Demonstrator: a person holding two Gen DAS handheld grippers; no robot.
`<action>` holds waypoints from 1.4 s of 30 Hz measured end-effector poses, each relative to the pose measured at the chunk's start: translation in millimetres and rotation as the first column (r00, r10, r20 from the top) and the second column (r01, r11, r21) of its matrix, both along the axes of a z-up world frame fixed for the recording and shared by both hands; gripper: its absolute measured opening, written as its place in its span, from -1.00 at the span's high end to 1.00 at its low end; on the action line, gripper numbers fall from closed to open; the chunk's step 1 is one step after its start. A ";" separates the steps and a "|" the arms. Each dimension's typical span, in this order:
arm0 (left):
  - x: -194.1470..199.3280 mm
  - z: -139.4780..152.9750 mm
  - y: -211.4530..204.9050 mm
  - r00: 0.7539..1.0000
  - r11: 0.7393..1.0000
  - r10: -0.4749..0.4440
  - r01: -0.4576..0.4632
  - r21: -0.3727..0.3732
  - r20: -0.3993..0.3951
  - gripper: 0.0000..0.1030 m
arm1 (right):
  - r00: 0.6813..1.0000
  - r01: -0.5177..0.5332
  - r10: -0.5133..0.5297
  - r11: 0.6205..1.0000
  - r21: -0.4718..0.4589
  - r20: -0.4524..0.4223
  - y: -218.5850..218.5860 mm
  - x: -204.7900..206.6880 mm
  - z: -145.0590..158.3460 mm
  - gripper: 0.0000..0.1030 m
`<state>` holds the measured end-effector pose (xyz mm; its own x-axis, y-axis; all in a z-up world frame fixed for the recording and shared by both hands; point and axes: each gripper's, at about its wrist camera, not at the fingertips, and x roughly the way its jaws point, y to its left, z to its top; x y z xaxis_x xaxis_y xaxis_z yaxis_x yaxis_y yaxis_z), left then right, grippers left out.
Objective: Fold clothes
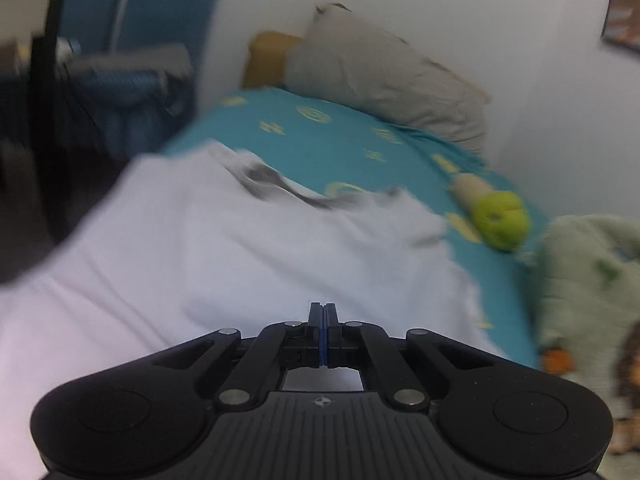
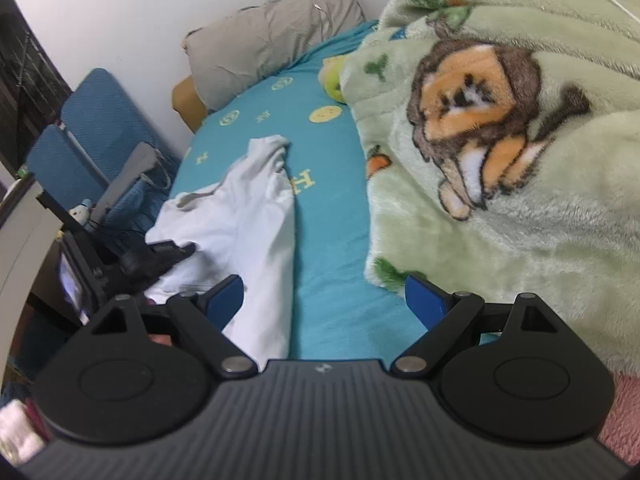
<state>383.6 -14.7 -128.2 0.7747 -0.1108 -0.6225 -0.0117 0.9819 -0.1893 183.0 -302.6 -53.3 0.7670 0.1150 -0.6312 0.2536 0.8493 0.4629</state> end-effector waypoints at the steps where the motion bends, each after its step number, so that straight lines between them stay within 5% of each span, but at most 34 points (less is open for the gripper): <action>1: 3.3 -1.0 2.8 1.000 1.000 -0.005 0.005 0.014 -0.019 1.00 | 1.000 0.006 -0.006 1.000 0.012 -0.005 -1.8 0.8 -1.3 -0.73; 4: -0.5 -7.2 8.5 0.990 0.998 -0.065 0.062 -0.033 -0.126 0.69 | 1.000 0.019 -0.019 0.999 0.035 -0.007 -4.8 0.1 -1.7 -0.73; 7: -14.2 -10.2 10.0 0.981 0.993 -0.080 0.064 -0.096 -0.178 0.10 | 1.000 0.016 -0.016 0.999 0.033 0.003 -3.5 -3.0 1.0 -0.73; 9: -20.3 -10.4 11.2 0.978 0.990 -0.052 0.024 -0.142 -0.202 -0.55 | 1.000 0.013 -0.013 1.000 0.027 0.005 -1.8 -5.1 2.5 -0.73; 10: -21.4 -11.3 12.6 0.975 0.986 -0.029 -0.008 -0.164 -0.222 -0.62 | 1.000 0.011 -0.011 1.000 0.025 0.005 -1.0 -6.2 3.0 -0.73; 16: -15.3 -17.2 16.3 0.972 0.960 0.027 -0.090 -0.264 -0.234 -0.60 | 1.000 0.013 -0.013 1.000 0.015 -0.003 0.6 -8.4 2.7 -0.73; 19: -6.6 -19.4 13.5 0.979 0.962 0.053 -0.103 -0.254 -0.199 -0.37 | 1.000 0.017 -0.017 1.000 0.019 -0.012 -0.1 -6.0 0.5 -0.73; 26: 0.5 -27.8 17.1 0.994 0.973 0.049 -0.070 -0.222 -0.095 0.86 | 1.000 0.004 -0.003 1.000 0.021 -0.027 2.2 0.1 -3.7 -0.73; 27: 1.4 -26.1 20.2 0.995 0.970 0.032 -0.053 -0.235 -0.092 0.90 | 1.000 0.004 -0.003 1.000 0.023 -0.028 2.3 0.7 -4.0 -0.73; 30: -2.3 -3.0 22.5 1.000 0.981 -0.004 0.006 -0.195 0.013 0.92 | 1.000 0.000 0.001 1.000 0.025 -0.029 3.1 2.1 -5.1 -0.73; 33: -0.9 18.3 18.6 0.995 0.997 0.031 -0.024 -0.073 0.094 0.92 | 0.999 0.000 0.001 1.000 0.025 -0.033 4.1 4.4 -6.0 -0.73; 37: 9.9 12.6 12.3 0.999 0.997 0.040 -0.042 0.068 0.029 0.82 | 0.999 -0.006 0.006 1.000 0.005 -0.041 7.8 9.3 -8.0 -0.73; 42: -35.1 7.4 33.6 0.994 0.997 -0.030 0.021 -0.078 -0.108 0.28 | 0.998 -0.012 0.012 1.000 -0.009 -0.054 9.7 10.7 -10.6 -0.73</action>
